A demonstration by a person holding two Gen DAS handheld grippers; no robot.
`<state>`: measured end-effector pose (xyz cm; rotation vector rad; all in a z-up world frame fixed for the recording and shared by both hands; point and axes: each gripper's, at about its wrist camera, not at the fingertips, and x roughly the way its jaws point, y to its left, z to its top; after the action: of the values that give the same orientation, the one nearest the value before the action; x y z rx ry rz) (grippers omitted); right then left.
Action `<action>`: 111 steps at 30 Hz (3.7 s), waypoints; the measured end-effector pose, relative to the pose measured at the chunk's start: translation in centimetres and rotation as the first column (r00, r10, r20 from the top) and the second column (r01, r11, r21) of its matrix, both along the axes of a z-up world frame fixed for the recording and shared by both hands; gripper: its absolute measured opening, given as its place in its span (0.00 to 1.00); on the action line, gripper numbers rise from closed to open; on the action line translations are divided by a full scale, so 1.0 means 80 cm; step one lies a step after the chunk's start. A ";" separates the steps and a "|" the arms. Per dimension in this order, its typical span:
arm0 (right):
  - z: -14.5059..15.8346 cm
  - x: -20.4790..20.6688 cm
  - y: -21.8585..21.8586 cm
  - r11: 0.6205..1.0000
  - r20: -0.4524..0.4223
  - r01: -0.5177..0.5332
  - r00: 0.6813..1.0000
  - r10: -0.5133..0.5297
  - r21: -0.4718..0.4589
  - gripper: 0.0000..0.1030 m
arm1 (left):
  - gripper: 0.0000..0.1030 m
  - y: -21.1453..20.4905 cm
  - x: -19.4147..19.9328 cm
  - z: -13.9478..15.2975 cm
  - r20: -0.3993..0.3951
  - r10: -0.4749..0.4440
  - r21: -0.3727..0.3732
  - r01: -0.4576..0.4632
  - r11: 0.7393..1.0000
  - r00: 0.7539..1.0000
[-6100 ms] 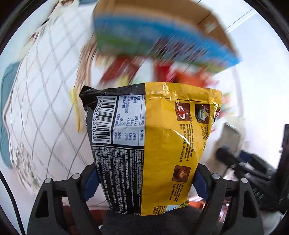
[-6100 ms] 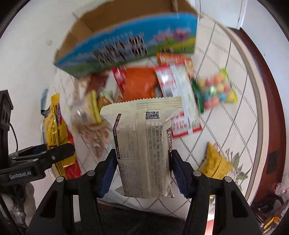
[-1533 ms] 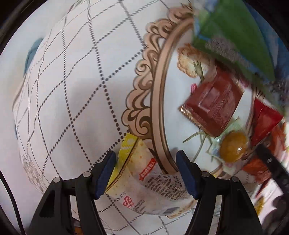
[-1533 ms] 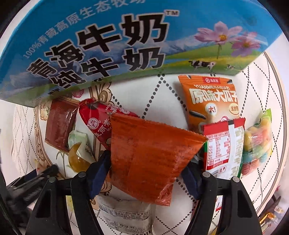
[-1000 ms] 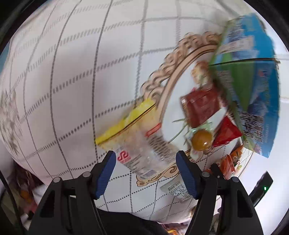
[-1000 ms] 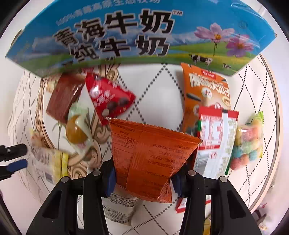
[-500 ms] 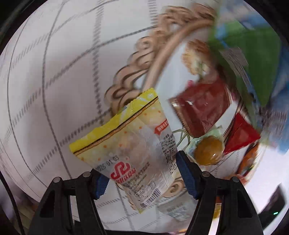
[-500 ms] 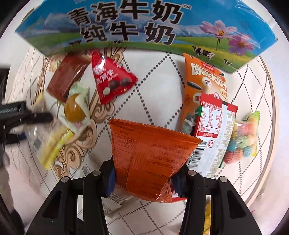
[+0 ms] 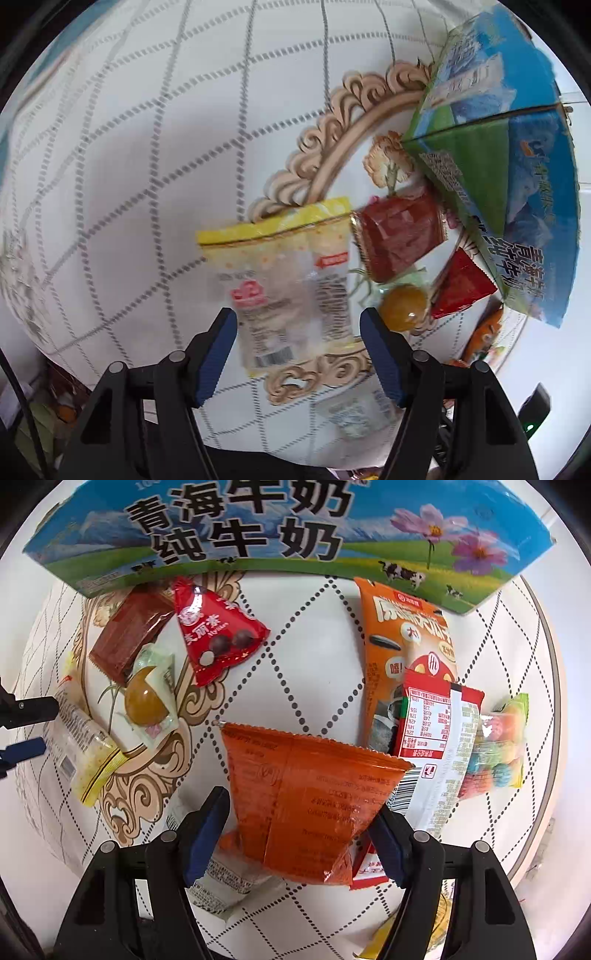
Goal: Organize snacks
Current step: 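Lift both held bags and carry them over the cardboard box, then lower both bags into the box and open both tools, then move both tools back toward the remaining snacks on the bed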
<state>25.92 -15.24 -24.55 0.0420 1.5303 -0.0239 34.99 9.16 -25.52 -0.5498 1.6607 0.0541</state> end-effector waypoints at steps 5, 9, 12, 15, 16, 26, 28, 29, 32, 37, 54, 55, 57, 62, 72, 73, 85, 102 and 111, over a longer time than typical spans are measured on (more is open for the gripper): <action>-0.008 0.007 -0.003 1.000 0.014 0.028 1.000 -0.028 -0.004 0.73 | 0.65 -0.016 0.026 -0.050 -0.099 0.022 0.049 -0.017 0.999 0.995; -0.011 0.011 -0.005 1.000 0.028 -0.009 1.000 0.010 -0.029 0.53 | 0.63 -0.041 0.035 -0.038 0.002 -0.196 0.162 0.193 0.968 0.981; -0.008 0.008 0.004 0.994 0.023 -0.095 0.995 0.096 -0.050 0.50 | 0.62 -0.076 0.031 -0.023 0.044 -0.476 0.309 0.441 0.842 0.878; -0.009 0.000 0.014 0.978 0.001 -0.190 0.982 0.191 -0.088 0.51 | 0.63 -0.089 0.020 -0.026 0.013 -0.613 0.405 0.557 0.725 0.790; -0.010 -0.001 0.014 0.977 -0.007 -0.196 0.980 0.197 -0.078 0.51 | 0.63 -0.085 0.019 -0.031 0.005 -0.611 0.395 0.560 0.728 0.791; -0.012 0.000 -0.026 0.993 -0.003 0.049 0.999 -0.049 0.108 0.63 | 0.67 -0.027 0.018 -0.042 0.055 -0.370 0.267 0.344 0.900 0.927; -0.012 0.001 -0.019 0.997 0.015 0.029 0.999 -0.031 0.071 0.53 | 0.60 -0.016 -0.002 -0.038 0.075 -0.377 0.272 0.344 0.899 0.923; -0.014 0.001 -0.016 0.999 0.023 0.015 1.000 -0.016 0.050 0.50 | 0.56 -0.026 -0.006 -0.037 0.082 -0.383 0.279 0.348 0.895 0.920; -0.013 -0.004 -0.004 0.999 0.048 0.004 0.999 -0.007 0.050 0.48 | 0.50 -0.017 -0.027 -0.018 0.111 -0.397 0.289 0.353 0.890 0.911; 0.018 -0.017 -0.007 0.992 0.080 0.021 0.996 -0.031 0.123 0.47 | 0.48 0.004 -0.056 0.037 0.186 -0.408 0.284 0.349 0.893 0.894; 0.236 0.132 -0.106 0.968 0.375 0.019 0.920 -0.115 0.251 0.47 | 0.49 -0.143 0.097 0.246 0.472 -0.419 0.179 0.381 0.907 0.776; 0.238 0.151 -0.111 0.974 0.379 0.022 0.919 -0.109 0.227 0.47 | 0.49 -0.149 0.117 0.248 0.467 -0.427 0.193 0.382 0.904 0.775; 0.235 0.193 -0.120 0.983 0.368 0.026 0.925 -0.092 0.180 0.47 | 0.49 -0.161 0.149 0.251 0.449 -0.444 0.227 0.382 0.896 0.775; 0.208 0.288 -0.139 0.992 0.275 0.051 0.958 -0.080 0.112 0.47 | 0.49 -0.174 0.242 0.211 0.371 -0.444 0.273 0.361 0.892 0.816; 0.131 0.375 -0.174 0.990 0.124 0.120 0.984 -0.130 0.080 0.88 | 0.90 -0.169 0.325 0.146 0.288 -0.416 0.322 0.321 0.890 0.863; 0.128 0.377 -0.174 0.990 0.126 0.120 0.984 -0.129 0.074 0.88 | 0.90 -0.169 0.327 0.145 0.296 -0.415 0.320 0.321 0.892 0.860; 0.125 0.359 -0.163 0.991 0.143 0.117 0.982 -0.124 0.059 0.89 | 0.90 -0.184 0.303 0.146 0.348 -0.471 0.358 0.350 0.866 0.810; 0.195 0.233 -0.131 0.997 0.366 0.082 0.927 -0.080 0.010 0.89 | 0.90 -0.176 0.171 0.200 0.487 -0.512 0.438 0.309 0.844 0.708; 0.263 0.159 -0.122 0.997 0.493 0.082 0.867 -0.076 0.009 0.89 | 0.90 -0.167 0.097 0.255 0.581 -0.493 0.421 0.280 0.863 0.647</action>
<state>38.61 -25.02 -3.53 0.0942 1.0124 -0.0818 42.74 -4.22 -5.11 0.0578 0.9804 -0.2004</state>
